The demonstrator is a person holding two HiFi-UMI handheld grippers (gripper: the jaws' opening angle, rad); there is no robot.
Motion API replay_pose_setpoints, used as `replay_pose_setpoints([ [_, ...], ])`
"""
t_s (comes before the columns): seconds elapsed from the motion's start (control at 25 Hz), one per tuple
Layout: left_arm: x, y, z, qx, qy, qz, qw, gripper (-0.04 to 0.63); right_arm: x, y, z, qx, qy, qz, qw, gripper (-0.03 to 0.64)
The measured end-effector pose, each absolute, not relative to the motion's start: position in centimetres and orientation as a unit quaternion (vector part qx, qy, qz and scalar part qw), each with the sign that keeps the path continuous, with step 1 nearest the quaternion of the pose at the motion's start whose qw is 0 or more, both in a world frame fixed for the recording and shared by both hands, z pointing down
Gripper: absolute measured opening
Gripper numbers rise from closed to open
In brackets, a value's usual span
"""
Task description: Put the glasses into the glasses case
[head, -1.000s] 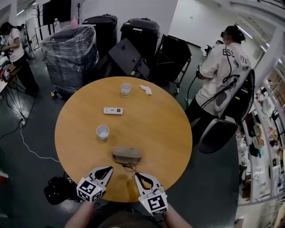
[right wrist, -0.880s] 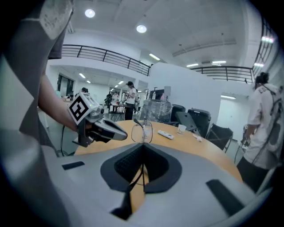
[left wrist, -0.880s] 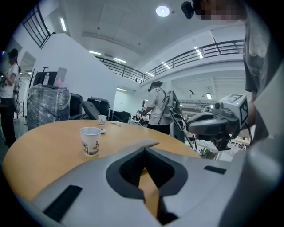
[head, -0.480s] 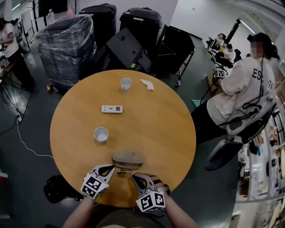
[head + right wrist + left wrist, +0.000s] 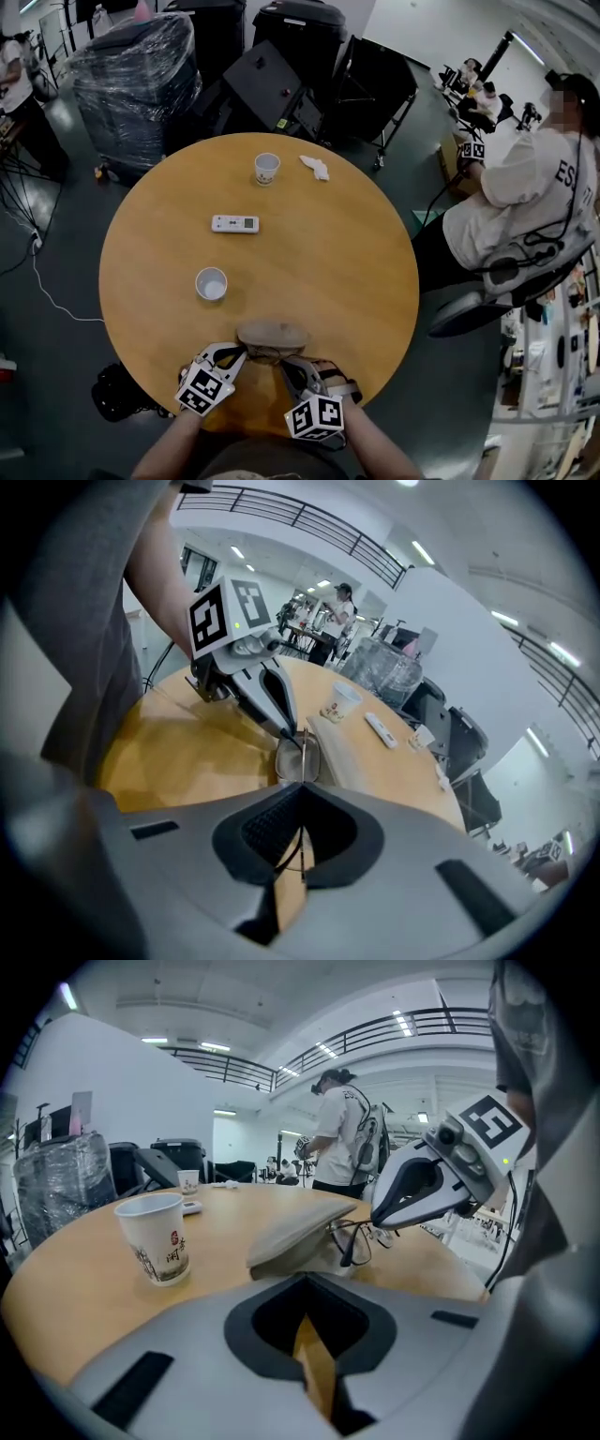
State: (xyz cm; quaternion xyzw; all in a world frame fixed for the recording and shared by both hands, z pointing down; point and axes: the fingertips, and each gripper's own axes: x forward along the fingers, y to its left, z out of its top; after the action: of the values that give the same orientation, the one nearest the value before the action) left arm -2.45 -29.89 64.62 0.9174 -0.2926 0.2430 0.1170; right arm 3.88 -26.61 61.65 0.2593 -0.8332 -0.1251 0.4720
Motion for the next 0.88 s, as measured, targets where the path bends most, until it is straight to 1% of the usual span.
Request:
replay_pose_setpoints([
  [0.32, -2.5, -30.0, 64.7, 0.919, -0.29, 0.238, 0.122, 0.006, 3.3, -28.4, 61.9, 0.265, -0.817, -0.143, 0.492, -0.011],
  [0.88, -2.4, -30.0, 64.7, 0.92, -0.288, 0.235, 0.125, 0.006, 2.8, -30.5, 63.3, 0.328, -0.778, -0.227, 0.486, -0.011],
])
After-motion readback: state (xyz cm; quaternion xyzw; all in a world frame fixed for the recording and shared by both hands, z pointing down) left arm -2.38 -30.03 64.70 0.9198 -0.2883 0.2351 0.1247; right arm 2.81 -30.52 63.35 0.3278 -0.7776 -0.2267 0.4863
